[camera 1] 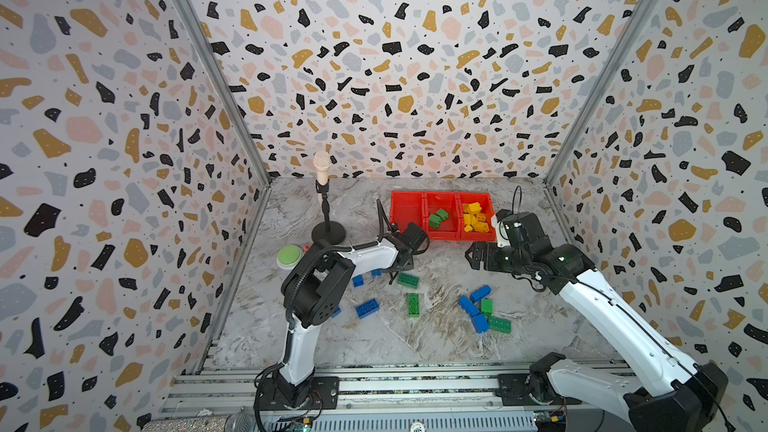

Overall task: Sort the legos into containers by color
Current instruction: 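Grasp the green brick with the left gripper and carry it over the middle bin, then open the left gripper to drop the green brick into the middle bin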

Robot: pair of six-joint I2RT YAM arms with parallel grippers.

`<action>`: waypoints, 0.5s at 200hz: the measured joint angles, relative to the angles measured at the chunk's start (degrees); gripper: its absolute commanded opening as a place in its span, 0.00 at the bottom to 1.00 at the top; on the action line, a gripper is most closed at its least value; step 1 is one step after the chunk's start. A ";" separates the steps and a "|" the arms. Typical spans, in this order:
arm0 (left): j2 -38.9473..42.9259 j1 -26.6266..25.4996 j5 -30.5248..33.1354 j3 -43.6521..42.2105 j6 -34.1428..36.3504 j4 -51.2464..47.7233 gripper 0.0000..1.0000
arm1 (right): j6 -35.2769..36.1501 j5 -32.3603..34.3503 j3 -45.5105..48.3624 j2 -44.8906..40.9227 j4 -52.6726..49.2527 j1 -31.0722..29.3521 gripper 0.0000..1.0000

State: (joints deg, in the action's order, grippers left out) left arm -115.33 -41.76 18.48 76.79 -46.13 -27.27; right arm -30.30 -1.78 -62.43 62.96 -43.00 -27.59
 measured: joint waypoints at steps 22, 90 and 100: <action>-0.81 -0.15 0.15 4.42 0.72 -3.02 0.38 | -0.02 0.11 -0.70 -0.04 -0.42 0.37 0.99; -8.26 -3.06 3.37 33.33 6.95 -11.45 0.38 | -1.57 1.70 -0.83 -3.87 -3.06 0.94 0.99; -9.62 -3.32 3.34 36.65 7.89 -11.43 0.39 | -1.86 2.03 -0.83 -4.48 -3.23 1.01 0.99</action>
State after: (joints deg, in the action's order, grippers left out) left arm -124.95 -45.08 21.82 113.45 -38.24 -38.70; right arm -32.16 0.25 -63.26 58.48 -46.24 -26.59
